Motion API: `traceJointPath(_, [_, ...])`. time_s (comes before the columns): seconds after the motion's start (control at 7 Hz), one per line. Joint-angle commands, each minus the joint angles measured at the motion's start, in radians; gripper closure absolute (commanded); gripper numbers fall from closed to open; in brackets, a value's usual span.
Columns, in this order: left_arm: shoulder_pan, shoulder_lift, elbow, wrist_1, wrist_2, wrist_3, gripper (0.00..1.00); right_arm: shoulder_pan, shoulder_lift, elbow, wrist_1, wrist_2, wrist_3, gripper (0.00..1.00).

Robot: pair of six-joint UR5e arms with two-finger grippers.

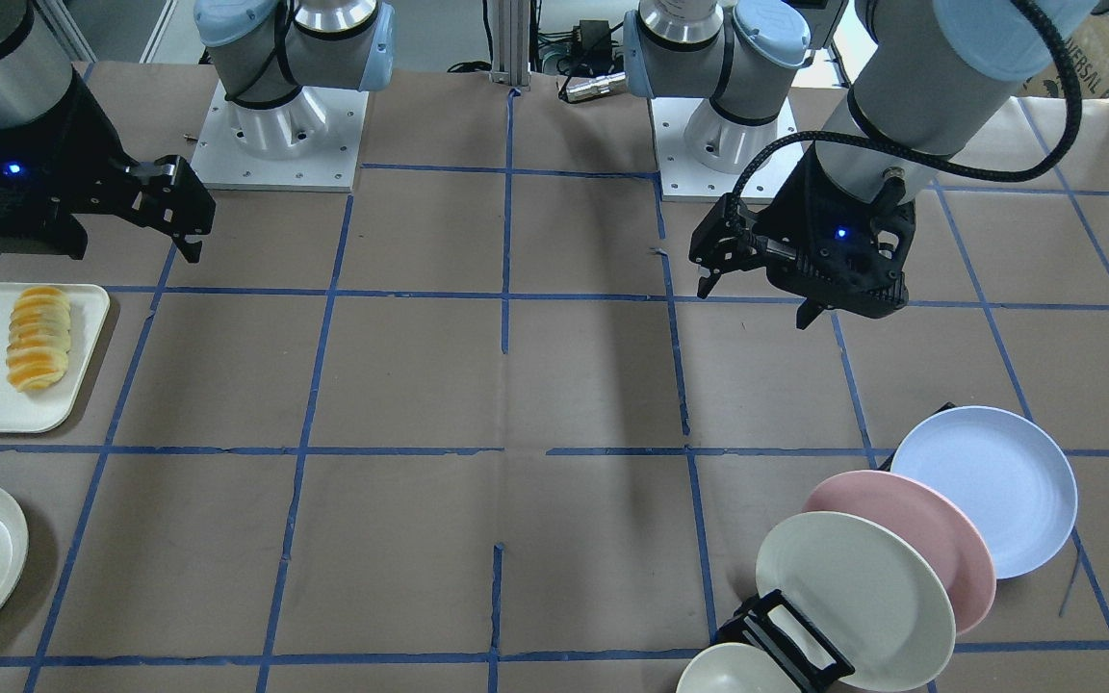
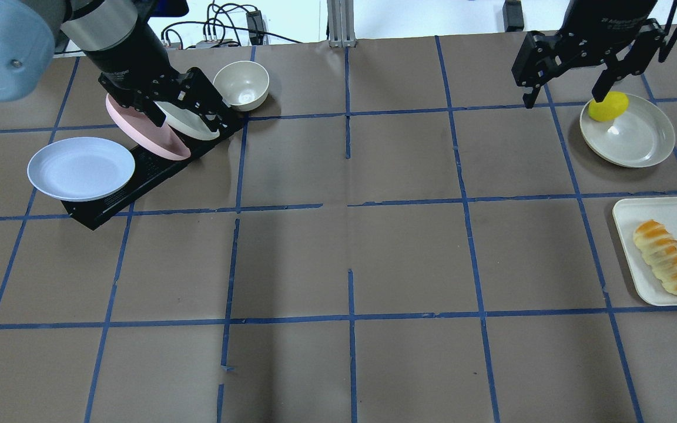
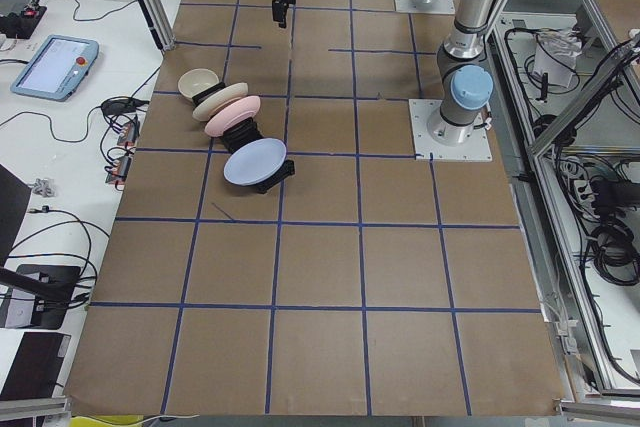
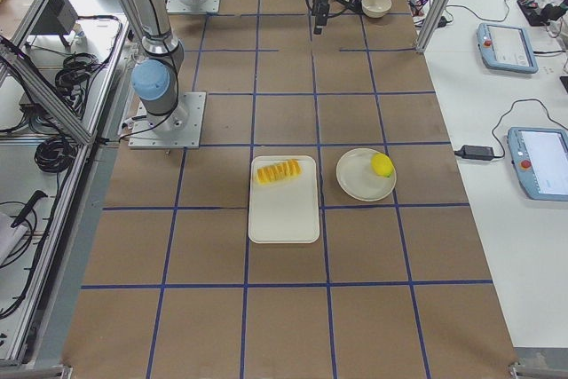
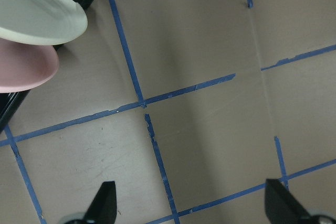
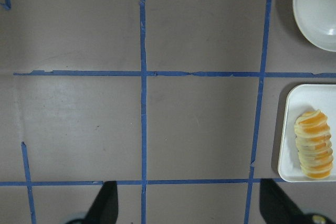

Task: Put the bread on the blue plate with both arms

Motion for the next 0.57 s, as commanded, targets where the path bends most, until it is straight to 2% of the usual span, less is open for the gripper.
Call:
traceJointPath(0.0, [0.009, 0.0, 0.001, 0.005, -0.004, 0.003, 0.0, 0.001, -0.083, 0.153, -0.1, -0.008, 0.002, 0.04])
traceJointPath(0.14, [0.009, 0.0, 0.001, 0.006, -0.004, 0.003, 0.0, 0.001, -0.123, 0.208, -0.106, -0.007, 0.002, 0.04])
traceJointPath(0.43, [0.024, -0.002, 0.001, 0.046, -0.004, 0.06, 0.0, -0.005, -0.123, 0.227, -0.108, -0.001, -0.013, 0.04])
